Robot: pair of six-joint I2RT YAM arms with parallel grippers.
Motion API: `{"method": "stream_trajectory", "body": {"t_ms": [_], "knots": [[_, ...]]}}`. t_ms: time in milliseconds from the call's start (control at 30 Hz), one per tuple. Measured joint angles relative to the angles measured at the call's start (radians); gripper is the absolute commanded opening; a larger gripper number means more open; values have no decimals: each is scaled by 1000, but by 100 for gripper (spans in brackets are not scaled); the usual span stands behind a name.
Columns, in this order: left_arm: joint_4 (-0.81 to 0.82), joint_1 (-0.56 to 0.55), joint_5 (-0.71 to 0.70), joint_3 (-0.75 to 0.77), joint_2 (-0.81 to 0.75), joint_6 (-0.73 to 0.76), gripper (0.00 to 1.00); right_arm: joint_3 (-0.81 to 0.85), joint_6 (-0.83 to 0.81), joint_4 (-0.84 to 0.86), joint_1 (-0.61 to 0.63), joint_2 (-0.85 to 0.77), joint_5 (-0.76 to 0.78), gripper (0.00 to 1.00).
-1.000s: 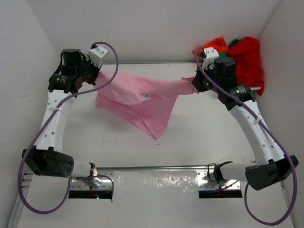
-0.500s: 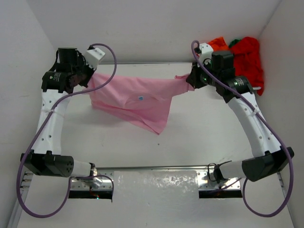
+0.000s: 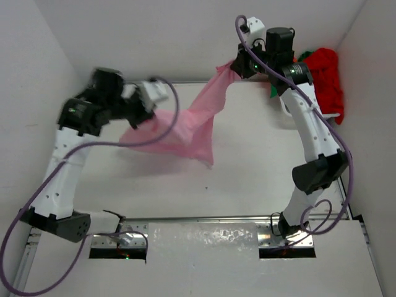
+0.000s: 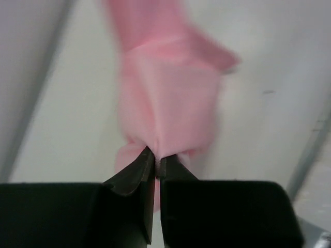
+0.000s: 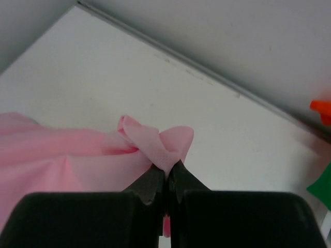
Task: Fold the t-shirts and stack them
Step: Flatten out the tshirt
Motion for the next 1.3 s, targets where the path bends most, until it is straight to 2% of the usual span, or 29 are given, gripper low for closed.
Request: {"method": "stream_trajectory", "body": {"t_ms": [67,133,167,200,233,267,367,400,467,567,700,767,800,867,1000,1133,1300], "knots": [[38,-194,55,-177,-26,-15,0,-53,-3,8,-33,27,2,1],[94,-375,101,-334,0,-50,26,-210,4,51,-85,10,5,11],[117,-444,118,-382,38,-65,40,-287,13,67,-118,5,9,26],[136,-496,122,-406,87,-85,77,-349,26,80,-151,5,13,69],[163,-538,110,-415,144,-102,84,-396,40,87,-185,19,21,89],[190,-575,86,-413,213,-128,87,-408,40,76,-216,46,25,99],[222,-624,7,-376,376,-143,91,-290,45,18,-284,198,66,99],[229,-623,-14,-373,399,-146,100,-218,47,-28,-291,251,83,99],[229,-576,-29,-373,383,-152,100,-172,53,-39,-291,298,114,99],[281,-378,-62,-385,240,-162,100,-368,74,-33,-269,163,162,99],[385,-24,-209,-471,54,-196,85,-752,129,-33,-187,-224,285,97],[395,47,-265,-570,40,-207,86,-901,175,-27,-134,-420,324,78],[410,58,-289,-637,49,-209,90,-993,205,7,-111,-522,335,69],[424,69,-314,-739,95,-211,95,-1143,268,8,-82,-659,351,59],[411,86,-315,-829,295,-244,95,-1384,386,-19,-25,-747,372,76],[425,96,-304,-796,326,-293,93,-1558,484,-53,32,-820,375,78],[523,95,-414,-823,378,-327,89,-1699,578,-27,43,-912,370,80]]}}
